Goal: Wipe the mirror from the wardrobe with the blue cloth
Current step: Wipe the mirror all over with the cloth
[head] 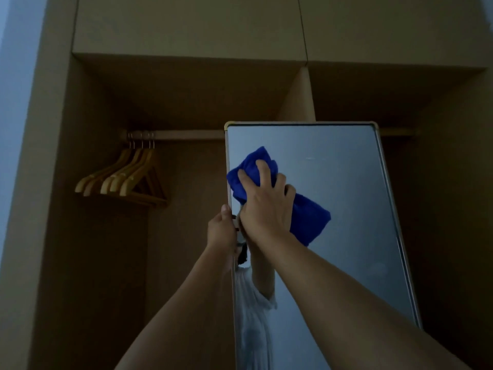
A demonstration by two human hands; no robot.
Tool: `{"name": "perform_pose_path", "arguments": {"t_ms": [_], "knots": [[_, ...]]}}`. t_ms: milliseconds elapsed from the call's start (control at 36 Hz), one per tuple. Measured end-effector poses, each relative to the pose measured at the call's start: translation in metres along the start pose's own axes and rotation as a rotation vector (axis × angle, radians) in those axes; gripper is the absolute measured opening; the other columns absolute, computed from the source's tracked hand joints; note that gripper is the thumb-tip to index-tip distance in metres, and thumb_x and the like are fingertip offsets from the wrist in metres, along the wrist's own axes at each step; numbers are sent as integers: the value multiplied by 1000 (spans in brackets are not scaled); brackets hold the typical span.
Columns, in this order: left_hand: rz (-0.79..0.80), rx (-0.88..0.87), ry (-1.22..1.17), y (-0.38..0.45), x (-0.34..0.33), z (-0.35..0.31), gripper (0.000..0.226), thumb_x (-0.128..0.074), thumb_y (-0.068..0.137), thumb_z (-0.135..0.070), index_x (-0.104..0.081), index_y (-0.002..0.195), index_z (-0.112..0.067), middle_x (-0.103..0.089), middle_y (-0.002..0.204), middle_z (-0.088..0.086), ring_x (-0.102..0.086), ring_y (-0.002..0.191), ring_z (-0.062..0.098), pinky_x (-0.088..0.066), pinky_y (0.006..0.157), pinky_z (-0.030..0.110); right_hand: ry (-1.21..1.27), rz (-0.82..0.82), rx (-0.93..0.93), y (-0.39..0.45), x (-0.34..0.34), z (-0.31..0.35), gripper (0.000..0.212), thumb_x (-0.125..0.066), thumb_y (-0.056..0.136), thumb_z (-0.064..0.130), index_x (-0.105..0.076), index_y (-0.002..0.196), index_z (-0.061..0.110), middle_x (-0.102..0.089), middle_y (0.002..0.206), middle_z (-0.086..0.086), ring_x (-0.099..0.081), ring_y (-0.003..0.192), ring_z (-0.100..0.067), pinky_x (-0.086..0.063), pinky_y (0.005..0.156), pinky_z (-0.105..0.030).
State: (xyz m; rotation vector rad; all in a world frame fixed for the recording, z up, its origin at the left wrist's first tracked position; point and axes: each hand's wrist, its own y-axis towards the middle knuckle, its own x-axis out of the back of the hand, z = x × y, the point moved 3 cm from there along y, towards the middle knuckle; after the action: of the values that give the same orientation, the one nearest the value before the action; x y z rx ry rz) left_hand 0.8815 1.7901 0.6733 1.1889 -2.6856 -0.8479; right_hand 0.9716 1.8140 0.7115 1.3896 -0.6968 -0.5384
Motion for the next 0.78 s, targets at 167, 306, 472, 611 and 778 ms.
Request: {"name": "perform_pose_path", "arguments": {"t_ms": [167, 306, 472, 611, 778], "knots": [[-37, 18, 46, 3, 2, -1, 45, -29, 99, -45, -58, 111, -14, -56, 78, 0, -53, 69, 11, -37, 56, 25, -25, 16, -13, 50, 11, 8, 66, -66, 80, 22, -36, 138, 31, -21, 150, -7, -32, 121, -34, -31, 97, -50], [-35, 2, 65, 3, 2, -1, 29, -28, 99, -44, -50, 108, -27, -49, 74, -4, -48, 67, 8, -37, 58, 24, -38, 121, -47, 95, 14, 14, 71, -63, 82, 26, -27, 143, 34, -12, 153, -6, -27, 126, -36, -27, 100, -50], [-47, 1, 93, 5, 2, 0, 48, -28, 99, -44, -51, 128, -13, -55, 80, -3, -52, 72, 8, -37, 56, 23, -64, 99, -41, 98, 12, 10, 69, -62, 83, 27, -27, 143, 35, -13, 153, -6, -28, 126, -36, -27, 100, -51], [-48, -21, 69, -1, 3, -3, 49, -29, 99, -44, -53, 123, -9, -56, 81, 0, -55, 74, 13, -44, 61, 28, -86, 33, -179, 91, 13, -14, 70, -67, 81, 33, -31, 142, 31, -21, 149, -9, -34, 122, -35, -31, 97, -49], [-70, -60, 75, -6, 2, -4, 51, -28, 99, -44, -52, 126, -9, -55, 85, -2, -55, 89, 22, -41, 77, 32, -135, 75, -388, 81, 18, -67, 70, -61, 85, 33, -24, 145, 30, -17, 151, -11, -32, 125, -37, -31, 99, -48]]}}
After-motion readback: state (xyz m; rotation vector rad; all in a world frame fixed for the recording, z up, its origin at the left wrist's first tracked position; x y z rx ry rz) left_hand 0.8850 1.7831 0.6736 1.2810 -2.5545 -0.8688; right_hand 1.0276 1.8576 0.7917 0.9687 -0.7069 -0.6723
